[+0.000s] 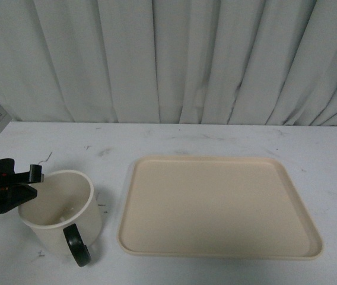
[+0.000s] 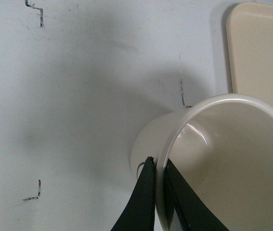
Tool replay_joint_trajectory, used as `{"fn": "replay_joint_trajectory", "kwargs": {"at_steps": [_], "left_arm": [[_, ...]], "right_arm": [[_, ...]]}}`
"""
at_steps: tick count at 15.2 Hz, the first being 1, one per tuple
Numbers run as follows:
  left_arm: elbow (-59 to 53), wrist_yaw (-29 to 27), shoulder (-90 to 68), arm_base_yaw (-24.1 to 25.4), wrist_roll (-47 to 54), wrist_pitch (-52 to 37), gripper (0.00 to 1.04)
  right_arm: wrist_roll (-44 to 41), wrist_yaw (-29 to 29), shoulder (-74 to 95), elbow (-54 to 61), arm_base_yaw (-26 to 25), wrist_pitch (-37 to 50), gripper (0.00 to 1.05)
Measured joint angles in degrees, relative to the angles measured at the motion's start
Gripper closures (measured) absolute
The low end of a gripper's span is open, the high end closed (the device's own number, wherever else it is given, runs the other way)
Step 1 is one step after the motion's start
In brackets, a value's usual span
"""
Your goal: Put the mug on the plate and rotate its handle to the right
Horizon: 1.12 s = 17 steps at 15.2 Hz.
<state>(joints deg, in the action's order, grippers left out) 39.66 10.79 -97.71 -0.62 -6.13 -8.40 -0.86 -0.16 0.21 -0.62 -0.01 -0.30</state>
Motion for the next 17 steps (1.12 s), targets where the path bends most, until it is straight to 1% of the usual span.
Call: {"fn": "replay_joint_trajectory", "kwargs": {"at_steps": [5,7,8,10,11,14,17], "left_arm": [[1.01,-0.57,6.73,-2.03,-1.51,3.02,1.02],[2.78,-1.66,7.54,-3.93,-2.58,3.02,1.02],[5.84,-3.72,7.87,-9.27,-4.81,2.82,1.02],[9.57,-5.46,6.84,-15.63,-7.1,1.62,1.02],[11.69,-6.6,5.2,-18.12,-7.8,1.09,1.02],[13.27,-8.74,1.46,-22.97,-8.85,0.31,1.02],[14.84,-12.31,-7.13,-30.36,-8.83,-0.59,1.02]], "right_arm": [[0.02,0.02,0.0,0.0,0.0,0.0,0.06],[0.0,0.02,0.0,0.0,0.0,0.0,0.06],[0.0,0.02,0.0,0.0,0.0,0.0,0.06],[0.0,0.02,0.0,0.0,0.0,0.0,0.06],[0.0,0.0,0.0,0.0,0.0,0.0,0.06],[0.0,0.02,0.0,0.0,0.0,0.0,0.06],[0.0,0.02,0.0,0.0,0.0,0.0,0.06]]}}
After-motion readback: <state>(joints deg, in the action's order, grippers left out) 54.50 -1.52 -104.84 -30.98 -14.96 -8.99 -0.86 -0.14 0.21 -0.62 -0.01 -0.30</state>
